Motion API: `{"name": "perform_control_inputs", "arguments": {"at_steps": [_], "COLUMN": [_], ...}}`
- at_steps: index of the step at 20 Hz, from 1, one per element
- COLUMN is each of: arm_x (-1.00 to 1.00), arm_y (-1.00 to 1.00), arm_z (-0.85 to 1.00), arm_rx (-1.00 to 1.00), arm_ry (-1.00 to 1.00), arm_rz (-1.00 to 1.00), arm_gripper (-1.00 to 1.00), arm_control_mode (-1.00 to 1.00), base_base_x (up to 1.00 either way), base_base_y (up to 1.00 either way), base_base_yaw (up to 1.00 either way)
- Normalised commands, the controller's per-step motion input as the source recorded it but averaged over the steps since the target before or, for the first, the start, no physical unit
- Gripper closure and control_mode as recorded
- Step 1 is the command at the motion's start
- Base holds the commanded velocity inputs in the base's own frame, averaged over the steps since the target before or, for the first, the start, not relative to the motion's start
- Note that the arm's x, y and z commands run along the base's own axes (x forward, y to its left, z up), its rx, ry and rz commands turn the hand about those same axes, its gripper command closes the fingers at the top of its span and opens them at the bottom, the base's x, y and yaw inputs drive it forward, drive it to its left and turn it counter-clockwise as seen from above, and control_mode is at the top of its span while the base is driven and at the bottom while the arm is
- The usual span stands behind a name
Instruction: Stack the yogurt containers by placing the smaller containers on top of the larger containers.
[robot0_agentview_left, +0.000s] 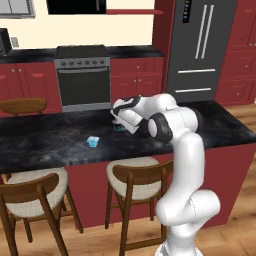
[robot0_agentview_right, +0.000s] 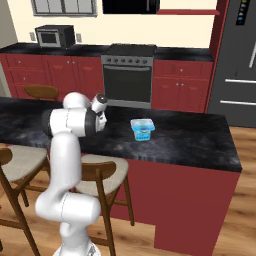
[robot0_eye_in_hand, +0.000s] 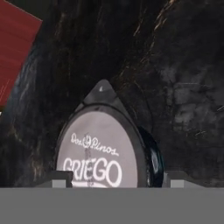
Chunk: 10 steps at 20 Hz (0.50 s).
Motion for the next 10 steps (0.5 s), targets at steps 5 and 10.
{"name": "perform_control_inputs", "arguments": {"at_steps": [5,10], "arm_x": [-0.75,-0.79], "arm_y": [-0.1,-0.05], "arm_z": [0.2,0.74], "arm_rx": [-0.01,0.02], "arm_ry": [0.09,0.07], "arm_rz": [-0.2,-0.06], "arm_gripper": [1.0,1.0], "arm_control_mode": [-1.0,-1.0], "base_base_x": [0.0,0.0], "base_base_y": [0.0,0.0], "base_base_yaw": [0.0,0.0]}}
